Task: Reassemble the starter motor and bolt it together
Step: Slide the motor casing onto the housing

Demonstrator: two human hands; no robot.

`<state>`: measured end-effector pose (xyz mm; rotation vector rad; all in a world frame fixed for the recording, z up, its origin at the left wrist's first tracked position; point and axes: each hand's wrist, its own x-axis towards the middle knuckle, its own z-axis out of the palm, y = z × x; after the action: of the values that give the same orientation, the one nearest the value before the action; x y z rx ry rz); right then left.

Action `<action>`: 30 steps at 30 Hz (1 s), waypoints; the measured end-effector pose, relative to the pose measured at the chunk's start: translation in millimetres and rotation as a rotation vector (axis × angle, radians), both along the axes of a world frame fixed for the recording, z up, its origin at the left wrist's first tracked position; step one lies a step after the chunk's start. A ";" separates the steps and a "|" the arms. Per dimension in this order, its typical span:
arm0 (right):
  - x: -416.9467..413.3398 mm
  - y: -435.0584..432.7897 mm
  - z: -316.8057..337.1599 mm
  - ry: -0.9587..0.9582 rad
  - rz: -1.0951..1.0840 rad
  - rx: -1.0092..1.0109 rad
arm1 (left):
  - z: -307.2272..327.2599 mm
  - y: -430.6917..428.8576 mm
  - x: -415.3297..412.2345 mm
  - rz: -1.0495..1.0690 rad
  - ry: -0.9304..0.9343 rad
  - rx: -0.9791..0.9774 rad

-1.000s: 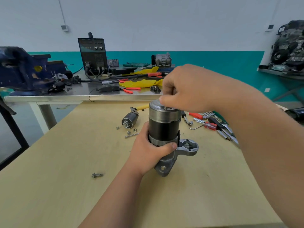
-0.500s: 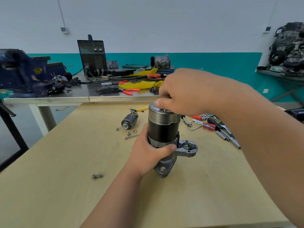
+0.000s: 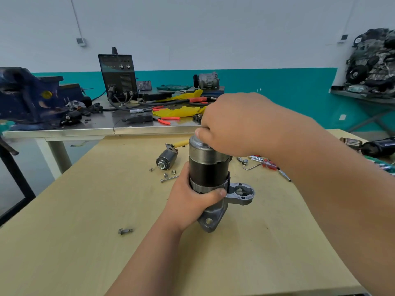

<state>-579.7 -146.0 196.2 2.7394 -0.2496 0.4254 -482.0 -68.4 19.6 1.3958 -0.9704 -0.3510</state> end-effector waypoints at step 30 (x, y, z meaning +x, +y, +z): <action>-1.5 -12.2 -3.5 0.020 0.101 0.090 | 0.2 0.9 -0.2 0.011 -0.017 0.025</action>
<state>-581.2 -158.3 192.7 2.8518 -0.1285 0.4235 -482.2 -67.5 19.8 1.4283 -0.9748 -0.3453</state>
